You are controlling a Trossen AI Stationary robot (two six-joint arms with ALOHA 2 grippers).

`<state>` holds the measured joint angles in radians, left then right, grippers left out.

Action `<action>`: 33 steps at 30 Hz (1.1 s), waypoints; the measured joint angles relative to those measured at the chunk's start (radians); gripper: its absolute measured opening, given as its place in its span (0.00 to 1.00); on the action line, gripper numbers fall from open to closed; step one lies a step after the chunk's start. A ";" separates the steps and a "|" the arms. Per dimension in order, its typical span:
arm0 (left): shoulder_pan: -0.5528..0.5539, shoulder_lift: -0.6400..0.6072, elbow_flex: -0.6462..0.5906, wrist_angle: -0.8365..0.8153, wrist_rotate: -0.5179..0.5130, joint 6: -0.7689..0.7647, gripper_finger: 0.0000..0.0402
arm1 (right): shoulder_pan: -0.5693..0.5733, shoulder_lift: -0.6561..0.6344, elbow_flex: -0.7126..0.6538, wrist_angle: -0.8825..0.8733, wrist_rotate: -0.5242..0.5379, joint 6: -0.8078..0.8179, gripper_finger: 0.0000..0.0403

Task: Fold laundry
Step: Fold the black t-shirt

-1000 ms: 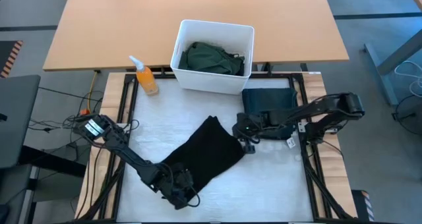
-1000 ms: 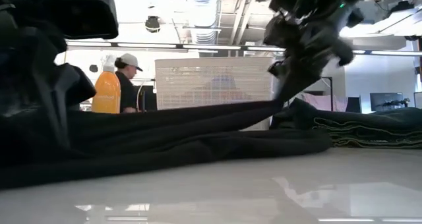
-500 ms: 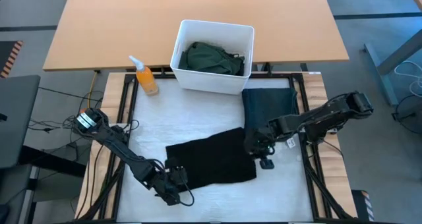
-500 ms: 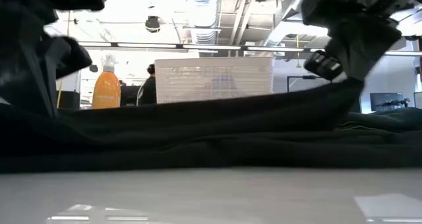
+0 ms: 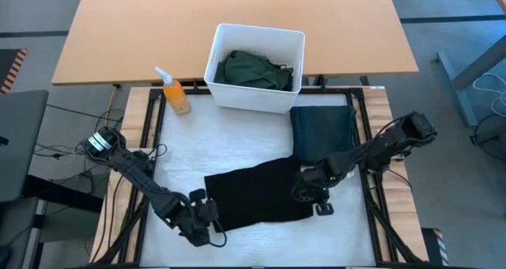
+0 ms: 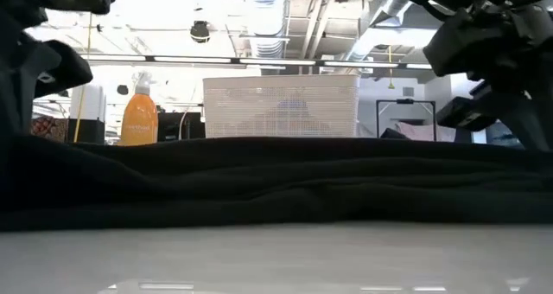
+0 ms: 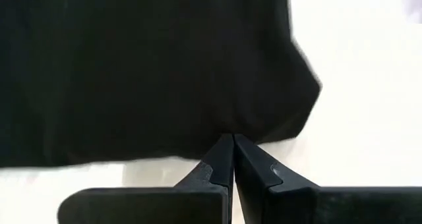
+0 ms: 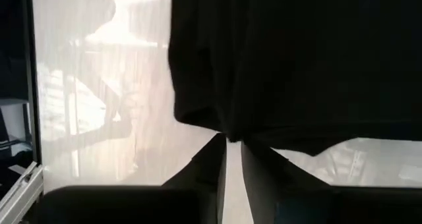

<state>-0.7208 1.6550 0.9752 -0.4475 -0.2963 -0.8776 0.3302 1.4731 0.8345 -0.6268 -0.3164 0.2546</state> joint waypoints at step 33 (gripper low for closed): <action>-0.045 0.107 0.026 0.337 -0.153 0.202 0.21 | 0.023 0.035 0.000 0.386 0.154 -0.078 0.20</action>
<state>-0.7662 1.7618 1.0011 -0.1102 -0.4488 -0.6760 0.3530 1.5077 0.8349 -0.2405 -0.1629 0.1764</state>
